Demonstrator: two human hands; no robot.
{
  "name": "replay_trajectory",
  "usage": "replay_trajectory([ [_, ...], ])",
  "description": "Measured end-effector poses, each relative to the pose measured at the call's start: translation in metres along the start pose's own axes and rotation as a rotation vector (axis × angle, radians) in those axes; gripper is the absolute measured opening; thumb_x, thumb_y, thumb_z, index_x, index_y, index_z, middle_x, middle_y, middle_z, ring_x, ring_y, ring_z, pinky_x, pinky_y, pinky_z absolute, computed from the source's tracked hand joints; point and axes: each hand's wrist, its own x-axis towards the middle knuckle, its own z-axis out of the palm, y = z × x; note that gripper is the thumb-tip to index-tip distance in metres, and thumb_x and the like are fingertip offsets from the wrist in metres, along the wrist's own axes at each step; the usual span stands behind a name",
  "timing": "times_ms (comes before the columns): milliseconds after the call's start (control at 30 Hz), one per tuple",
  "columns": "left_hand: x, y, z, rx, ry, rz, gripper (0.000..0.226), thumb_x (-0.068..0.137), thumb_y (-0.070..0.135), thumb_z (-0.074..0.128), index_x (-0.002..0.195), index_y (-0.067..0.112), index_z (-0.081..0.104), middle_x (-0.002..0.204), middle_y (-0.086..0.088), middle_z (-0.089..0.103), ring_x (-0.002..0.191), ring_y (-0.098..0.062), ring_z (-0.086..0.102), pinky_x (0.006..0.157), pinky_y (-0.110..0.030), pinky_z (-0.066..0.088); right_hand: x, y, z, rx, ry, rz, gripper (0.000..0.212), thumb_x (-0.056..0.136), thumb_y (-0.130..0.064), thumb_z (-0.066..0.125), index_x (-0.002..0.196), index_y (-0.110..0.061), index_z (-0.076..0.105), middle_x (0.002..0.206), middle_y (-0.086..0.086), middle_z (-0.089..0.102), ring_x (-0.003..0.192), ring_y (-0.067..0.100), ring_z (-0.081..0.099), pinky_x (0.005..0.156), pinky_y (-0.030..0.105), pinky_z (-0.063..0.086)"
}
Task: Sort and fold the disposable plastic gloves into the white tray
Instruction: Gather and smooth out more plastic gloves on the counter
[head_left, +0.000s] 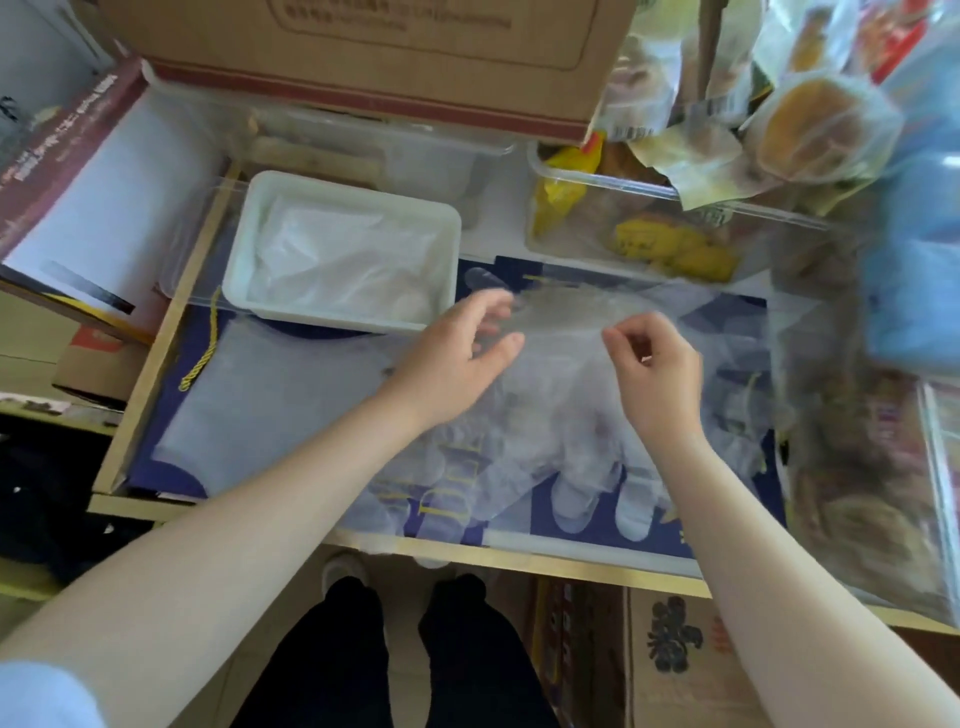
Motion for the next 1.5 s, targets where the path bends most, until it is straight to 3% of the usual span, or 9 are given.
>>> replay_trajectory([
  [167,0.027,0.023,0.017,-0.139,-0.151,-0.153,0.095,0.072,0.063,0.063,0.145,0.017,0.025,0.147,-0.002,0.036,0.133,-0.011,0.037,0.111,-0.033,0.031,-0.012,-0.018,-0.027,0.093,-0.092,-0.387,0.008,0.088,-0.014,0.058,0.083,-0.007,0.058,0.079,-0.001,0.057,0.071,0.010,0.051,0.064,0.018,0.041],
  [267,0.028,0.020,0.018,-0.251,-0.316,-0.227,0.120,0.042,0.088,0.060,0.142,0.029,0.030,0.138,0.011,0.047,0.127,-0.006,0.045,0.110,-0.034,0.034,-0.009,-0.019,-0.039,0.354,-0.262,-0.294,0.005,0.093,-0.016,0.048,0.090,-0.018,0.052,0.095,-0.017,0.059,0.085,0.000,0.055,0.075,0.015,0.043],
  [467,0.026,0.017,0.019,-0.676,-0.234,-0.242,0.023,0.076,0.034,0.073,0.087,0.018,0.060,0.062,0.010,0.064,0.057,-0.002,0.058,0.059,-0.016,0.047,-0.003,-0.004,-0.056,0.799,-0.466,0.055,0.018,0.087,-0.029,0.061,0.089,-0.016,0.048,0.085,0.009,0.058,0.073,0.021,0.053,0.071,0.028,0.043],
  [667,0.016,0.020,0.008,-0.735,0.102,-0.174,0.019,0.091,0.006,0.054,0.075,0.015,0.053,0.052,0.009,0.053,0.044,-0.001,0.045,0.045,-0.010,0.036,0.010,-0.003,-0.059,1.102,-0.587,0.564,0.074,0.078,-0.056,0.038,0.138,-0.013,0.036,0.100,0.002,0.071,0.065,0.011,0.065,0.061,0.022,0.054],
  [833,-0.001,0.015,-0.021,-0.758,0.169,-0.207,0.025,0.097,0.017,0.044,0.075,0.014,0.054,0.056,0.011,0.060,0.051,0.001,0.054,0.048,-0.014,0.043,0.015,-0.020,-0.039,0.751,-0.778,0.405,0.031,0.080,-0.042,0.056,0.094,-0.015,0.064,0.088,-0.001,0.070,0.066,0.010,0.056,0.067,0.022,0.044],
  [933,-0.017,0.005,-0.042,-0.779,0.161,-0.230,0.026,0.097,0.016,0.042,0.073,0.013,0.053,0.060,0.008,0.060,0.041,-0.005,0.042,0.038,-0.014,0.032,0.013,-0.041,-0.016,0.590,-0.654,0.269,0.022,0.091,-0.019,0.057,0.068,-0.020,0.059,0.070,-0.005,0.063,0.053,0.007,0.043,0.051,0.017,0.034],
  [1100,-0.051,-0.018,-0.086,-0.917,0.146,-0.309,0.039,0.090,0.035,0.043,0.064,0.020,0.067,0.051,0.005,0.055,0.040,-0.006,0.049,0.039,-0.015,0.038,0.012,-0.070,0.015,0.576,-0.692,0.221,0.026,0.093,-0.018,0.053,0.068,-0.022,0.061,0.055,-0.002,0.048,0.047,0.008,0.034,0.044,0.018,0.023],
  [1267,-0.079,-0.046,-0.137,-1.014,-0.012,-0.428,0.089,0.081,0.075,0.011,0.098,0.015,0.074,0.076,-0.010,0.071,0.066,-0.020,0.068,0.058,-0.027,0.047,-0.002,-0.101,0.042,0.442,-1.021,0.287,0.021,0.088,-0.017,0.057,0.073,-0.020,0.072,0.059,0.003,0.054,0.050,0.010,0.048,0.048,0.018,0.041],
  [1500,-0.110,-0.072,-0.165,-0.327,-0.171,-0.507,0.019,0.081,0.029,0.064,0.083,0.011,0.066,0.066,-0.001,0.070,0.061,-0.013,0.065,0.062,-0.028,0.043,-0.023,-0.131,0.084,0.018,-1.112,0.158,0.026,0.091,-0.027,0.059,0.075,-0.007,0.057,0.047,-0.001,0.042,0.043,0.012,0.030,0.046,0.019,0.027],
])
